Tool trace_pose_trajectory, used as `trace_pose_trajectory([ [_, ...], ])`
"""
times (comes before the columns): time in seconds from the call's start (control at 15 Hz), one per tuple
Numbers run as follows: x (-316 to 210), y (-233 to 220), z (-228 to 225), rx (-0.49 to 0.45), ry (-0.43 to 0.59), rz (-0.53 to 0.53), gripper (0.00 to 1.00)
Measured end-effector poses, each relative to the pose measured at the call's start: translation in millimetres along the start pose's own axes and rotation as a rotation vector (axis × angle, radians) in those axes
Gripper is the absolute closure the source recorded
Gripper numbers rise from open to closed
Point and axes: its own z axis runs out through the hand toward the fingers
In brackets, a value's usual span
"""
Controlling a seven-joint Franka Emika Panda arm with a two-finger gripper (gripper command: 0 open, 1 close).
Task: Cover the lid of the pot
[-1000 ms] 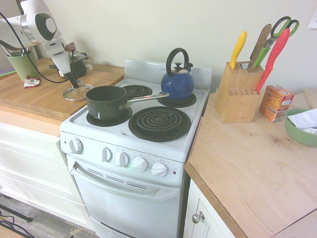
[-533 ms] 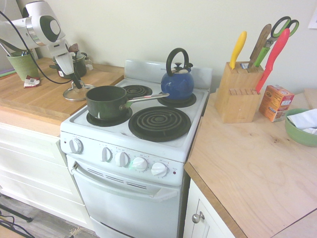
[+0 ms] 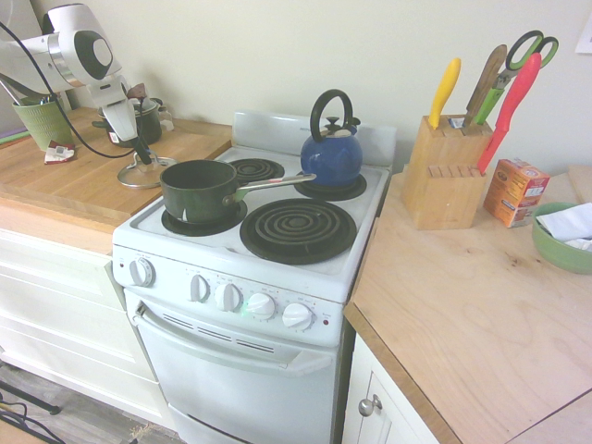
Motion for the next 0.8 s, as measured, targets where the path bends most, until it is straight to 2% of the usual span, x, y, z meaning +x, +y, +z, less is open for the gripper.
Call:
trace_pose_trajectory([
  [0.8, 4.3, -3.3, -0.3, 0.001, -0.001, 0.013, 1.0],
])
